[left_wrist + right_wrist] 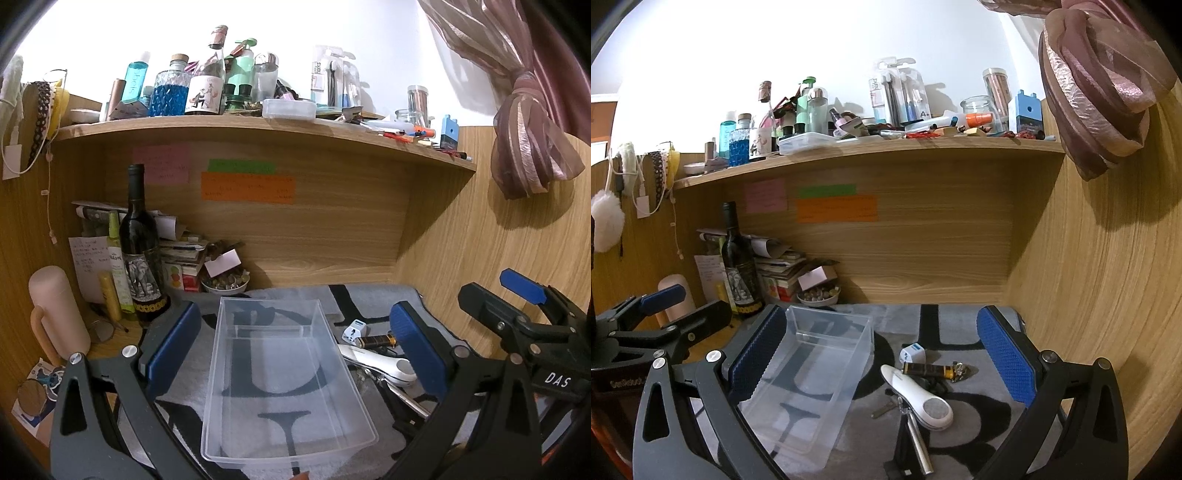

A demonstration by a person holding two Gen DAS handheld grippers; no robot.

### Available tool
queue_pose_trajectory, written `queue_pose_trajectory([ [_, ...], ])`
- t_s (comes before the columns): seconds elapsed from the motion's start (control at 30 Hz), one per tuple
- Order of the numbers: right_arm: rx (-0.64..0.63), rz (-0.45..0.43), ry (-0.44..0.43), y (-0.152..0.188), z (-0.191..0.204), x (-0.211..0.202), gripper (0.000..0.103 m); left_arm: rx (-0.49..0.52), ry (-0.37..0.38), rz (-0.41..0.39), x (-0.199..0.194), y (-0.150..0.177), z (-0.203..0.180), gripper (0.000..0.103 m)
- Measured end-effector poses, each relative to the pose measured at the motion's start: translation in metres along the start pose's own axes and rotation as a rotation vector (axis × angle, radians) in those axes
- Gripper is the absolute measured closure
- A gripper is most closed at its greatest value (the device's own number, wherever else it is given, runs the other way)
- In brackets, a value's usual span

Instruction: Organize rigid objects

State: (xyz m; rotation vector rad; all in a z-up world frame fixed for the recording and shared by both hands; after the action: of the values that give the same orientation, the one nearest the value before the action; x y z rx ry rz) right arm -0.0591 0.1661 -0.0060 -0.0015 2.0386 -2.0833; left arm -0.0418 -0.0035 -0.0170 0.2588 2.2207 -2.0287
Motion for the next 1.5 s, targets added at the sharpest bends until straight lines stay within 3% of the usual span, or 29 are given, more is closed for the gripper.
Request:
queue_pose_trajectory([
  [0.93,0.002,-0.005,0.002,0.001,-0.003,-0.002,0.000,-0.007,0.020,0.014,0.005,0.000,-0.004,0.000],
  [1.27,-0.005,0.008,0.004,0.002,-0.004,0.003,0.000,-0.003,-0.006,0.024,0.010,0.002,-0.001,0.000],
  [1.5,-0.008,0.028,-0.015,0.005,-0.003,0.012,0.000,-0.044,0.039,0.072,0.020,0.007,0.015,0.000],
])
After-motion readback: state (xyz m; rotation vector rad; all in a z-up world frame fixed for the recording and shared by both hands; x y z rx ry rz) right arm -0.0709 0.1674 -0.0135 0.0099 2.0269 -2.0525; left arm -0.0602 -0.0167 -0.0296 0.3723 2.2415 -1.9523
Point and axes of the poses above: each gripper's, at about its wrist camera, not at the fingertips, and x roughly the way its jaws point, z to its left, y to its underside, the point moved 4 cm from there along x, roughly the way its jaws point, and after that the axes turned 6 degrees about -z, right-handed, at the moved point
